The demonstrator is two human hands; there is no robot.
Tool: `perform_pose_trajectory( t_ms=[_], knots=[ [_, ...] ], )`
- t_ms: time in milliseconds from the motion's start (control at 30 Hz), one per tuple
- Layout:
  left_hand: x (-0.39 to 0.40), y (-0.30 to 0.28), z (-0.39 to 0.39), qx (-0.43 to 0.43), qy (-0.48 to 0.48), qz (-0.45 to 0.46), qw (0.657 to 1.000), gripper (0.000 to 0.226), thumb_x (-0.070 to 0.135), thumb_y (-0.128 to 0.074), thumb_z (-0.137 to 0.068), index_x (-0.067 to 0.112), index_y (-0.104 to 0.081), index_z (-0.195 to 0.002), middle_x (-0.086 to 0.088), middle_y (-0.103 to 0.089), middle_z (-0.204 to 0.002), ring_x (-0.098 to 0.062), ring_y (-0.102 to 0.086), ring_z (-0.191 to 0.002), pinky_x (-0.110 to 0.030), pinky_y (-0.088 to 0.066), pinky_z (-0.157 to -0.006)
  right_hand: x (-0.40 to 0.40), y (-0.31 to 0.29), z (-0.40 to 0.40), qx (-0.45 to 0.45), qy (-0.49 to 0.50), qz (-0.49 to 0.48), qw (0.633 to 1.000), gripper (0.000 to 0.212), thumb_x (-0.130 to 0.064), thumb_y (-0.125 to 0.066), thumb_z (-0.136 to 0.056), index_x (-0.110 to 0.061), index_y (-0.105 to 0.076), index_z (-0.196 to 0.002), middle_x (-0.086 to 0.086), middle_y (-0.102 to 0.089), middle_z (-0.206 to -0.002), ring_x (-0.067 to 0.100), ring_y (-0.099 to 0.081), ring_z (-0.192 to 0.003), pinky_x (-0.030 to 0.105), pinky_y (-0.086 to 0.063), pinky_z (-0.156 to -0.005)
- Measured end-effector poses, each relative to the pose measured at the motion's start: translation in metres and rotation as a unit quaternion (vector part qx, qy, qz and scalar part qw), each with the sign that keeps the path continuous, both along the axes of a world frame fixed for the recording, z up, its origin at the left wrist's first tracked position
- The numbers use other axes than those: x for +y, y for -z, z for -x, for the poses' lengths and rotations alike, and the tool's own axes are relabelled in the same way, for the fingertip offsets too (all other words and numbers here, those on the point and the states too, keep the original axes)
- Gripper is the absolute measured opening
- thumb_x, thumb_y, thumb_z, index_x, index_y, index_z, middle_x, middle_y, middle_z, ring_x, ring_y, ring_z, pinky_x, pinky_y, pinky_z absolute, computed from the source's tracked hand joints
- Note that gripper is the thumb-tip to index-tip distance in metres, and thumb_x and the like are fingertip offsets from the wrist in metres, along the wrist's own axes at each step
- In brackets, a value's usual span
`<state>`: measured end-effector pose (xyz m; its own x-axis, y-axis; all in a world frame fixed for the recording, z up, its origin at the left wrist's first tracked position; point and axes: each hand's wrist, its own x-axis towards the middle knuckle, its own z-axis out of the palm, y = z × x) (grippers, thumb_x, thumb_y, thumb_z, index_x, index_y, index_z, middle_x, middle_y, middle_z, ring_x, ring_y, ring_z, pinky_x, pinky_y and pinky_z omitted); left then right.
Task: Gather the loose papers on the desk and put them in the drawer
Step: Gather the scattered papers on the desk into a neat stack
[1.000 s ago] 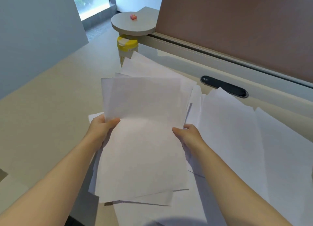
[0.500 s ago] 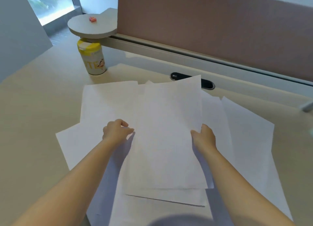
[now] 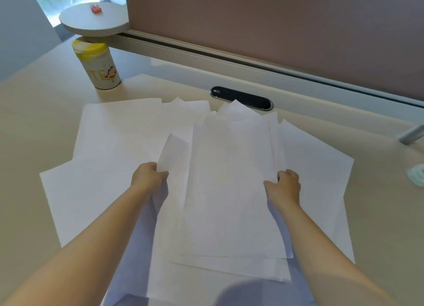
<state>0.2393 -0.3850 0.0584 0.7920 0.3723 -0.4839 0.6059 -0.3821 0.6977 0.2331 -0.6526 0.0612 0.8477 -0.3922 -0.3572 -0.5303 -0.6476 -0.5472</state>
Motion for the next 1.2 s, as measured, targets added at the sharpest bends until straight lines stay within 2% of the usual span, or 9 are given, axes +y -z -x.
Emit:
perform_pose_trajectory(
  t_ms=[100,167,433,667,767,900,1033,1133,1200],
  knots=[
    [-0.009,0.002,-0.006,-0.054,-0.069,0.024,0.996,0.032,0.006,-0.047,-0.085,0.010,-0.040,-0.054,-0.006,-0.039,-0.058,-0.023,-0.039,-0.068,-0.029,-0.026,-0.054,-0.003,0.007,-0.005,-0.063,0.021,-0.090,0.994,0.041,0.000,-0.054,-0.082,-0.015,-0.028,-0.055,0.004,-0.042,-0.096,0.022,-0.045,-0.069,0.021,-0.033,-0.051],
    [-0.009,0.001,-0.009,-0.080,-0.110,0.035,0.990,0.032,0.005,-0.045,-0.085,0.010,-0.040,-0.054,-0.007,-0.039,-0.058,-0.023,-0.040,-0.070,-0.028,-0.028,-0.054,-0.007,0.006,-0.008,-0.065,0.041,-0.136,0.988,0.036,0.002,-0.054,-0.080,-0.013,-0.030,-0.059,0.002,-0.040,-0.071,0.019,-0.039,-0.059,0.024,-0.032,-0.051],
    [-0.002,-0.012,0.011,0.041,0.016,0.187,0.981,0.010,-0.006,-0.055,-0.084,0.003,-0.052,-0.079,-0.008,-0.050,-0.065,-0.017,-0.054,-0.046,-0.022,-0.041,-0.042,-0.018,0.003,-0.012,-0.066,0.108,-0.286,0.950,0.054,0.008,-0.058,-0.078,-0.005,-0.041,-0.128,0.007,-0.054,-0.123,0.028,-0.056,-0.103,0.038,-0.046,-0.096],
    [0.004,-0.011,0.007,-0.094,-0.165,0.037,0.981,0.025,0.019,-0.061,-0.084,-0.004,-0.060,-0.074,-0.007,-0.052,-0.044,-0.026,-0.049,-0.056,-0.029,-0.040,-0.062,-0.011,-0.008,-0.001,0.007,-0.015,-0.216,0.976,0.018,0.011,-0.047,-0.082,0.001,-0.060,-0.086,0.016,-0.063,-0.094,0.033,-0.059,-0.097,0.032,-0.046,-0.079],
    [0.006,-0.023,0.004,-0.087,-0.223,0.051,0.970,0.044,0.037,-0.042,-0.093,-0.001,-0.063,-0.101,-0.021,-0.063,-0.092,-0.033,-0.055,-0.096,-0.036,-0.040,-0.081,-0.003,-0.010,-0.001,0.011,-0.053,-0.164,0.985,0.014,0.001,-0.048,-0.085,0.008,-0.058,-0.092,0.018,-0.060,-0.099,0.034,-0.060,-0.095,0.025,-0.037,-0.059],
    [-0.008,-0.027,0.017,-0.033,-0.222,0.274,0.935,0.056,0.035,-0.037,-0.096,0.003,-0.033,-0.141,-0.013,-0.037,-0.150,-0.028,-0.034,-0.139,-0.032,-0.024,-0.112,0.010,-0.006,-0.005,0.007,-0.042,-0.126,0.991,0.027,-0.005,-0.046,-0.089,0.007,-0.053,-0.113,0.018,-0.057,-0.115,0.032,-0.056,-0.100,0.027,-0.038,-0.073],
    [-0.008,-0.022,0.038,-0.050,-0.125,0.356,0.925,0.042,-0.003,-0.043,-0.091,-0.002,-0.039,-0.133,-0.017,-0.058,-0.118,-0.022,-0.058,-0.088,-0.034,-0.037,-0.103,0.031,0.002,-0.003,0.028,-0.030,-0.148,0.988,0.029,-0.007,-0.046,-0.090,0.006,-0.050,-0.115,0.012,-0.052,-0.106,0.026,-0.052,-0.095,0.027,-0.036,-0.076],
    [0.005,-0.020,0.042,0.006,-0.049,0.232,0.971,0.039,-0.010,-0.048,-0.085,0.001,-0.047,-0.123,-0.011,-0.055,-0.083,-0.021,-0.051,-0.069,-0.028,-0.046,-0.064,0.048,0.006,-0.001,0.034,-0.022,-0.194,0.980,0.016,-0.004,-0.048,-0.087,-0.003,-0.052,-0.102,0.009,-0.052,-0.097,0.022,-0.049,-0.088,0.028,-0.039,-0.076],
    [0.016,-0.018,0.043,-0.001,-0.053,0.133,0.990,0.034,-0.009,-0.053,-0.082,0.001,-0.051,-0.114,-0.009,-0.055,-0.080,-0.026,-0.052,-0.075,-0.030,-0.043,-0.066,0.056,0.003,0.000,0.047,-0.007,-0.268,0.962,0.009,0.001,-0.051,-0.083,-0.005,-0.052,-0.091,0.010,-0.055,-0.092,0.024,-0.052,-0.087,0.030,-0.042,-0.077]
  ],
)
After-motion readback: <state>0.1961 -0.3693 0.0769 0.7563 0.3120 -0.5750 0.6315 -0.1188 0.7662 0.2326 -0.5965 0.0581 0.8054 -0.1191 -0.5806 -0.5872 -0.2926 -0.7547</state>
